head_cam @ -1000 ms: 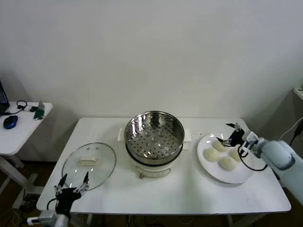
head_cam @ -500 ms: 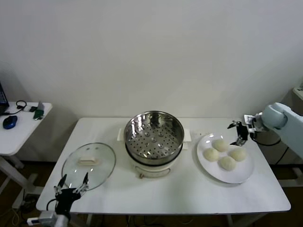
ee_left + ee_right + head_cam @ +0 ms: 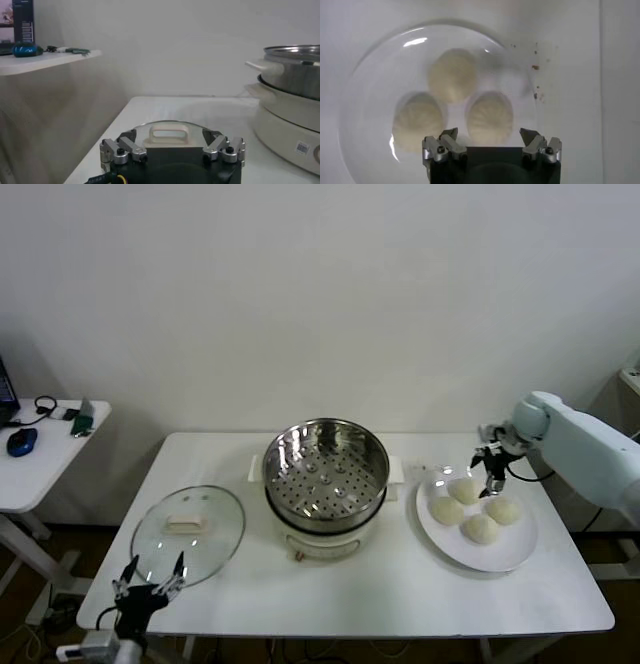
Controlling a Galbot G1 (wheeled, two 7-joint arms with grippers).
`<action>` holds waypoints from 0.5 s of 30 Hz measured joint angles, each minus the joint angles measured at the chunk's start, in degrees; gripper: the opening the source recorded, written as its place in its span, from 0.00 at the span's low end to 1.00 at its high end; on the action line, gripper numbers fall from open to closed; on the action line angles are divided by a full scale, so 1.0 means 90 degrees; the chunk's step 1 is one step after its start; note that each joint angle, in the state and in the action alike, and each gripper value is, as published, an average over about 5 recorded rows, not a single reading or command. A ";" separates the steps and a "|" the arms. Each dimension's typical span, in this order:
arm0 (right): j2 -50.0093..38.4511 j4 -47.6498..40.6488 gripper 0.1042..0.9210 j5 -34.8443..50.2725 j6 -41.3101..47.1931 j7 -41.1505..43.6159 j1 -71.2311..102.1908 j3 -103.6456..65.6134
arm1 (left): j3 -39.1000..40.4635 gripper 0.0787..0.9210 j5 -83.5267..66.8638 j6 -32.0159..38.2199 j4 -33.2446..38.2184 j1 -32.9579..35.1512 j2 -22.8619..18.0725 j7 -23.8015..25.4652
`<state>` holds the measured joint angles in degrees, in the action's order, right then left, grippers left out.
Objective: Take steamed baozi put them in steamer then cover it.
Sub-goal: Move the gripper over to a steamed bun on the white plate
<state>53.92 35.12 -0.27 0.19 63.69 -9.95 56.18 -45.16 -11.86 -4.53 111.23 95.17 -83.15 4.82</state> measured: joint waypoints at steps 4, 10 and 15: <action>0.0329 -0.0483 0.88 -0.0255 -0.0146 0.0000 0.0113 -0.0131 | 0.0022 0.88 -0.0004 0.0002 -0.0034 -0.0030 -0.0010 -0.0002; 0.0659 -0.0962 0.88 -0.0528 -0.0290 -0.0008 0.0255 -0.0320 | 0.0031 0.88 -0.0036 0.0032 -0.0100 -0.0045 0.0007 -0.0010; 0.0858 -0.1261 0.84 -0.0657 -0.0406 -0.0066 0.0338 -0.0474 | 0.0020 0.88 -0.0079 0.0049 -0.0122 -0.0034 0.0025 -0.0021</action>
<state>61.64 23.77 -6.19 -3.47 63.09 -6.91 51.91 -44.97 -12.57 -4.09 110.13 94.87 -82.92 4.64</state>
